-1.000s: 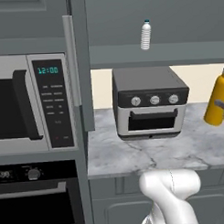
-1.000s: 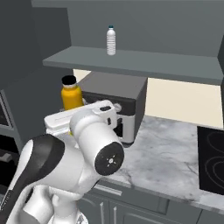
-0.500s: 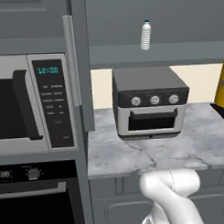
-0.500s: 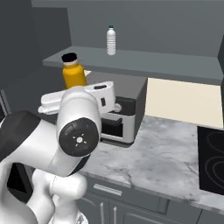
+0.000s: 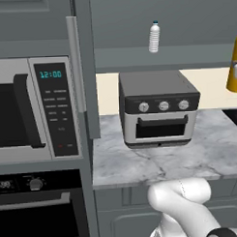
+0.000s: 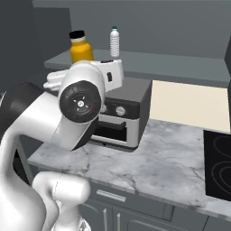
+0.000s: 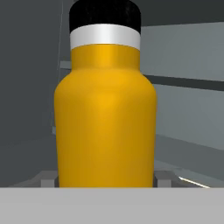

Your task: Pick the water bottle, milk, bottled water from the counter and place them in the open cabinet.

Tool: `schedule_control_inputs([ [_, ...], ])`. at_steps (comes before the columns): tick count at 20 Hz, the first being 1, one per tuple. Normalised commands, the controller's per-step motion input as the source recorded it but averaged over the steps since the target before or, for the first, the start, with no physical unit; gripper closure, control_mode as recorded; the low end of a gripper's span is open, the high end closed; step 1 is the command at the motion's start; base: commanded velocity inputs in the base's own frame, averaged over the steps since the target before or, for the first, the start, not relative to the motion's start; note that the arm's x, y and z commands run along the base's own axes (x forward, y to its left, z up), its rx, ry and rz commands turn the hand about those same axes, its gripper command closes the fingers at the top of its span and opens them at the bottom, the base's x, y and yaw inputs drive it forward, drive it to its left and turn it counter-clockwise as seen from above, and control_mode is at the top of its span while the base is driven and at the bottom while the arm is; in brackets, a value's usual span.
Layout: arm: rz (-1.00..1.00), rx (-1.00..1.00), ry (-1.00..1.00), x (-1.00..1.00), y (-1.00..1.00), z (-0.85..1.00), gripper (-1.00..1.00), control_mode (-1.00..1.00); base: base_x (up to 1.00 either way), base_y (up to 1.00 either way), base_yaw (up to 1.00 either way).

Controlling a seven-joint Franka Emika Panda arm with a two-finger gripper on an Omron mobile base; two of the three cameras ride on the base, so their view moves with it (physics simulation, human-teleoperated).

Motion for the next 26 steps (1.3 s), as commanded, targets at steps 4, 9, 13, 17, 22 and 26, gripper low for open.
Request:
schedule_control_inputs([
  [4,0.00,0.00,0.00,0.53,0.00,0.12,1.00,-1.00,0.00,0.00,0.00],
  [9,0.00,0.02,-0.04,0.57,0.00,0.01,1.00,-1.00,0.00,0.00,0.00],
  [13,0.00,0.03,-0.03,0.51,0.00,0.03,1.00,-1.00,0.00,0.00,0.00],
  [17,0.00,0.02,0.00,0.52,0.00,0.03,1.00,-1.00,0.00,0.00,0.00],
  [22,0.00,0.01,0.00,0.46,-0.06,0.01,1.00,-1.00,0.00,0.00,0.00],
  [26,0.00,0.00,0.00,0.45,-0.08,0.00,1.00,-1.00,0.00,0.00,0.00],
])
